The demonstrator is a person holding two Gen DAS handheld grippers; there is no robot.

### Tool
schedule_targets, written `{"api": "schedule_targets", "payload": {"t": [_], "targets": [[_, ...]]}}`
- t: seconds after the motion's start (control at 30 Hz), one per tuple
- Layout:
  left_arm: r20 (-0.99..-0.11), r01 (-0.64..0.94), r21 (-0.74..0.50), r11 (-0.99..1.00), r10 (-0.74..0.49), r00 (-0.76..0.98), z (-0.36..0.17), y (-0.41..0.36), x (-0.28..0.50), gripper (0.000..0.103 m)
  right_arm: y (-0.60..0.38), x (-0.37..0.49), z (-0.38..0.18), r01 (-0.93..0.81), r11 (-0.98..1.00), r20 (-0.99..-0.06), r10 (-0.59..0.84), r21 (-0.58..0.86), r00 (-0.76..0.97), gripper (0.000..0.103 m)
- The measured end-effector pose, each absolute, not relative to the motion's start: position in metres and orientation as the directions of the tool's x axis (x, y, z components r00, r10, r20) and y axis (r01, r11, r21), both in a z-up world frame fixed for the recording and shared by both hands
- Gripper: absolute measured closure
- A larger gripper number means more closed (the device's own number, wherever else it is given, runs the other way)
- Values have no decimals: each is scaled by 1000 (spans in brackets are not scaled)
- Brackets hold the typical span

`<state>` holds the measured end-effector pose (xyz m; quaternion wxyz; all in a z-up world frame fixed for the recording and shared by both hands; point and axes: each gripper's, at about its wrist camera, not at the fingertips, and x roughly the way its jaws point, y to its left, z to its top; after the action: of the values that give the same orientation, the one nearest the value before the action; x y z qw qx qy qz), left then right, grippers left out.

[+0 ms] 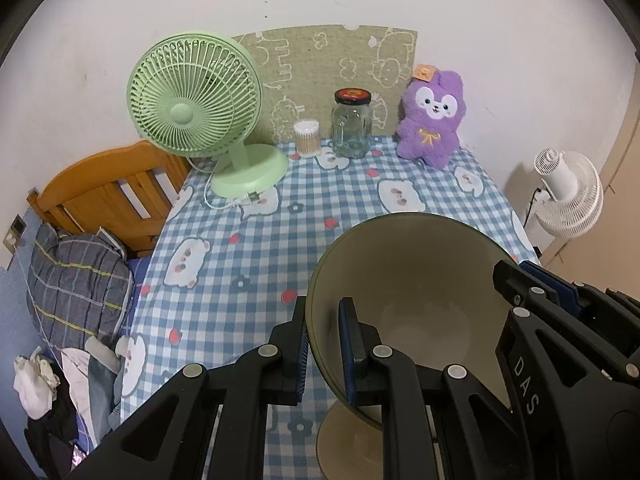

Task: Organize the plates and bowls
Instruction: 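Lift the floral bowl with both grippers and carry it toward the plate stack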

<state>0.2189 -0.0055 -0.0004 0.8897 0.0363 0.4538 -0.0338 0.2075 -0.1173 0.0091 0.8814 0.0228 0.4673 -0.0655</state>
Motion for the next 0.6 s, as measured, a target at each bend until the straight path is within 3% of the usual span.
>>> {"api": "schedule_targets", "payload": {"t": [0.6], "targets": [[-834,120,24,992,-46,550,-35,5,170,92,-108,159,-27,162,986,-853,-108,-27,511,87]]}}
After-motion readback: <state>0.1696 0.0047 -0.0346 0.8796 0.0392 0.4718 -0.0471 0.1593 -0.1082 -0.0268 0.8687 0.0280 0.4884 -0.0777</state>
